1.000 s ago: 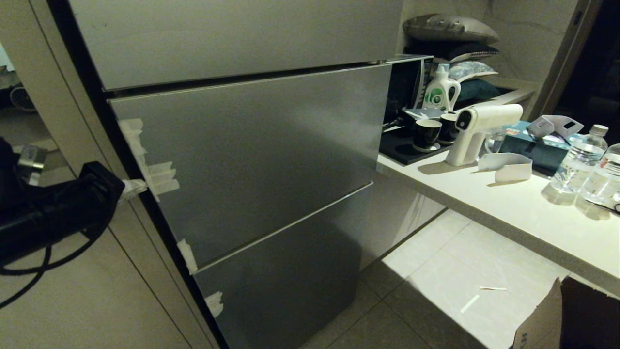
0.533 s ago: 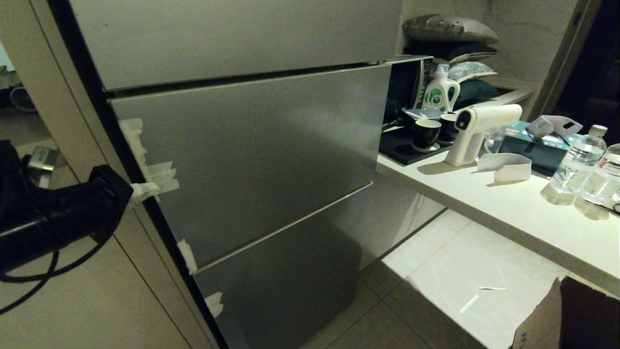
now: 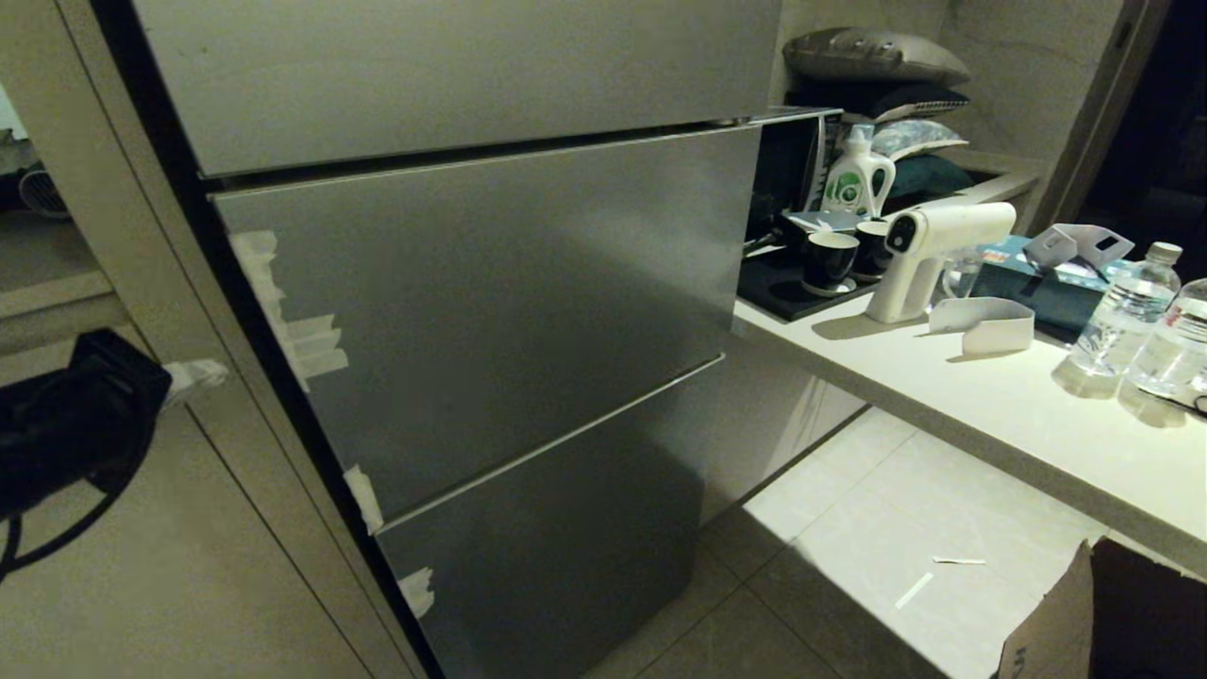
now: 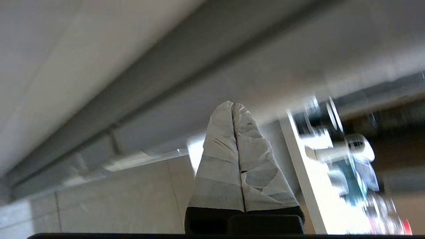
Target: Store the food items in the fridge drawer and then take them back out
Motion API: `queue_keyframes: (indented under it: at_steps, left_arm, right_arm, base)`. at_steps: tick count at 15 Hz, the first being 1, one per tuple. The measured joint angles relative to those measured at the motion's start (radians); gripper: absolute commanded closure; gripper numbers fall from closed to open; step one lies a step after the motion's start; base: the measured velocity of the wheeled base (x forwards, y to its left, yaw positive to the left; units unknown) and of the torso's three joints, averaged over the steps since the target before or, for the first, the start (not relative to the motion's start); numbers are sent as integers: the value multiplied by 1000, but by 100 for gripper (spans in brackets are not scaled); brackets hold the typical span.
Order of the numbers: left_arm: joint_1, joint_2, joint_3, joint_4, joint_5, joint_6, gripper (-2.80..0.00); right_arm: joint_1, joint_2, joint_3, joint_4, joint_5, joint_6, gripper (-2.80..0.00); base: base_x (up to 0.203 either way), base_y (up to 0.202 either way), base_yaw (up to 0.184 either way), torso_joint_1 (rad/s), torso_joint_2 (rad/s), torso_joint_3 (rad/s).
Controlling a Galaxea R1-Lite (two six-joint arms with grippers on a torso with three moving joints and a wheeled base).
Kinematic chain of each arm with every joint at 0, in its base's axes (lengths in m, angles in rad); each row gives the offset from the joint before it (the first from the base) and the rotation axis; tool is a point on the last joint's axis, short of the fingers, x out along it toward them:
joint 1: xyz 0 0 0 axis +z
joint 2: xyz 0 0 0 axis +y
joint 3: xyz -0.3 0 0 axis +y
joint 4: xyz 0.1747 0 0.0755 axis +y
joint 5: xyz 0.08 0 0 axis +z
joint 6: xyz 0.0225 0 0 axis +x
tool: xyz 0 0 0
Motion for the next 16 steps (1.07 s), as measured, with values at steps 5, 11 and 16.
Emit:
queue_keyframes:
  at_steps: [5,11,16]
  left_arm:
    - [33,57,-34,-10,-3,-3,0]
    - [4,208,-105,-114,-3,-8,0]
    - [-59,248,-124,-117,3,-14,0]
  right_arm:
    - [0,0,0,0,-1,0,0]
    - [0,0,0,0,-1,0,0]
    - [0,0,0,0,0,0,0]
  base:
    - [0,0,0,0,0,0]
    - [0,0,0,0,0,0]
    - [0,0,0,0,0,0]
